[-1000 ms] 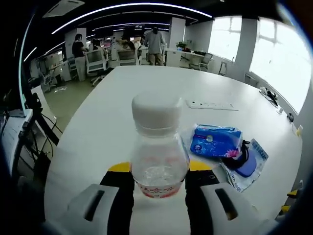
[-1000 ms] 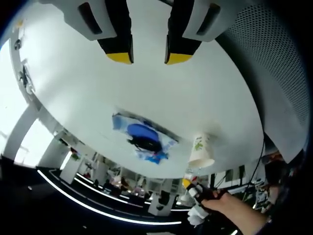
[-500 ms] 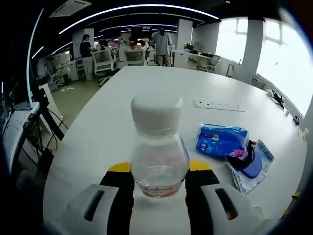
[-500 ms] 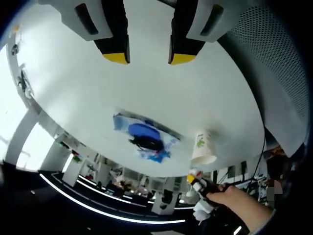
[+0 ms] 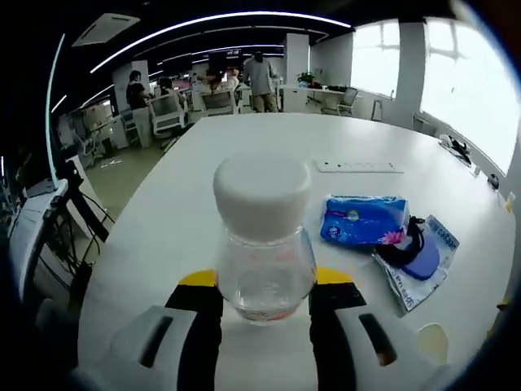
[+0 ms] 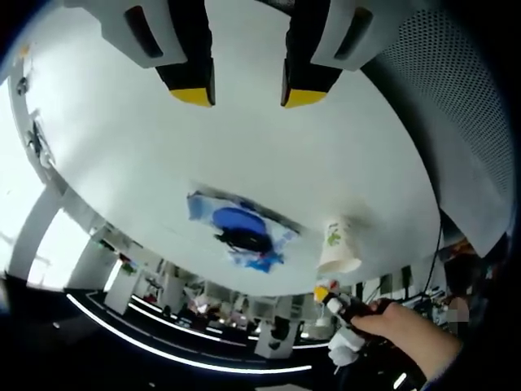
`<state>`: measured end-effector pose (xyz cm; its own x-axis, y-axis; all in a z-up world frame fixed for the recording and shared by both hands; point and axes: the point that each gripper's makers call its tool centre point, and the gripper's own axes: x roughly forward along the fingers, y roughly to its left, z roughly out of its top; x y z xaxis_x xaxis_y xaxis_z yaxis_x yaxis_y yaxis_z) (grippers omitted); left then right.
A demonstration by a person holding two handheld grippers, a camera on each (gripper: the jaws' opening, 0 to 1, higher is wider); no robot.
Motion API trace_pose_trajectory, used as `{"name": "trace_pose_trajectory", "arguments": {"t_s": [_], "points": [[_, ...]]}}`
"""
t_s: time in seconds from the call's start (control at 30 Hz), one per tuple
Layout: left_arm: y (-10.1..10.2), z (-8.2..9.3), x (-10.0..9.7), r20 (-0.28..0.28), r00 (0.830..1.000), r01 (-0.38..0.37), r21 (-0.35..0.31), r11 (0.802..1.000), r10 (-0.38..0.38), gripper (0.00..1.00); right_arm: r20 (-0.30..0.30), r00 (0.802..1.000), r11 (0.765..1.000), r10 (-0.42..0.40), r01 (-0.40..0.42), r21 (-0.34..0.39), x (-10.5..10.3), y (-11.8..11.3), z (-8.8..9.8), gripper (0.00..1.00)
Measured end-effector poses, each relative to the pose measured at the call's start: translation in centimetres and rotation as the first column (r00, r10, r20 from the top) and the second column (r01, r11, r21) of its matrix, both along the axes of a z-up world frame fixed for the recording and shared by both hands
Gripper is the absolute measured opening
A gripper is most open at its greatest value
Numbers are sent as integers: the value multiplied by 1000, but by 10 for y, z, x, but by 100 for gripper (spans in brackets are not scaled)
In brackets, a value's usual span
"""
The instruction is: Arrange the tabletop items into an orderly group along one side of the table until the central work area is clear of visible clutter.
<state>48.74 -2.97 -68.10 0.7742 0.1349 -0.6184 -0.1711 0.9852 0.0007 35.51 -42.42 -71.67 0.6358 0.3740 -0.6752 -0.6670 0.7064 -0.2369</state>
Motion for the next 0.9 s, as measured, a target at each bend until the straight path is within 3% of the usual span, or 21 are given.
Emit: {"name": "trace_pose_trajectory", "arguments": {"t_s": [0.2,0.4,0.7,0.9], "points": [[-2,1,-1,6,999,33,-47,998,-33,41,4,1000,1000,-2,2,5,1,0,1,32],[-15,20,-6,71,990,122,-32,992,-120,63,8,1000,1000,3,-3,7,1,1,2,32],[-18,32,-63,112,988,110,-31,993,-106,65,11,1000,1000,-1,1,15,1,0,2,32],[-33,32,-108,116,982,147,32,989,-150,64,17,1000,1000,2,-2,15,0,-1,3,32]]}}
